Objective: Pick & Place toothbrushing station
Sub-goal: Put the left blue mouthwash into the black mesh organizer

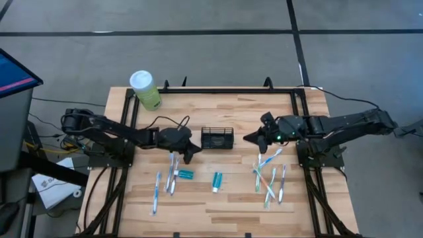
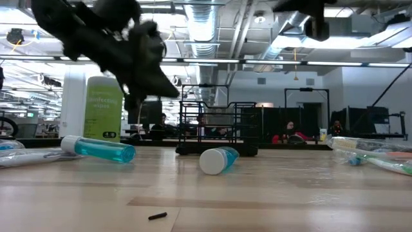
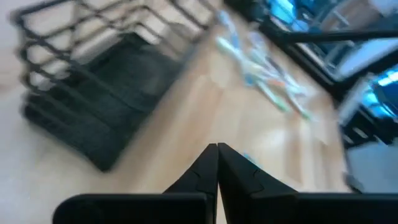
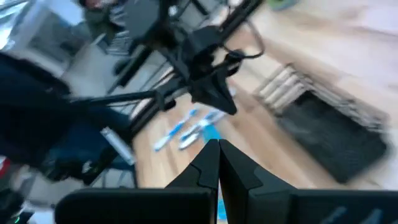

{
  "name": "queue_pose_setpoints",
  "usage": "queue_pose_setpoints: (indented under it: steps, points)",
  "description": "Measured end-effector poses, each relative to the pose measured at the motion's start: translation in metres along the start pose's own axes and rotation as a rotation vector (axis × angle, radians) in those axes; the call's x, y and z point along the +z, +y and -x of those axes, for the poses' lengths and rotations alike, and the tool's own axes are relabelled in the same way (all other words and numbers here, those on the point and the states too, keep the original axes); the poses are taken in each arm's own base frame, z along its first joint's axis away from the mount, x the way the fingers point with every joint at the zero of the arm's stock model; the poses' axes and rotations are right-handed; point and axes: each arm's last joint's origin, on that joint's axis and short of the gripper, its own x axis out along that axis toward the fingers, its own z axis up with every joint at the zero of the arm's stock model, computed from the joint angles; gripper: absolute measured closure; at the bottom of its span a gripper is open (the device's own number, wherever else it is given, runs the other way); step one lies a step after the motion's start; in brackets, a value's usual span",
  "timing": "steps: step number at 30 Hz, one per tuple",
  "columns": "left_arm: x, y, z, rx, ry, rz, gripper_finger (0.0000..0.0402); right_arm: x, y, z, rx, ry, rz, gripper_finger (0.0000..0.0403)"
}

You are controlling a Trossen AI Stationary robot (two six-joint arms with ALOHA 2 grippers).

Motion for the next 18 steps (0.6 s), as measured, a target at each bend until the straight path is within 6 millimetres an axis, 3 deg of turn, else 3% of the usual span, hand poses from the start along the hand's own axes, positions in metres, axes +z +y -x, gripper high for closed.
queue_pose_setpoints:
  steps: [10,18]
  points:
    - [-0.010,-0.030,0.042,-0.043,0.058,-0.156,0.0401,-0.019,0.018,-0.027,-0.003,0.105,0.041,0.0403]
    - [-0.023,-0.053,0.063,-0.154,0.094,-0.253,0.0401,-0.017,0.041,-0.053,0.069,0.136,0.138,0.0403]
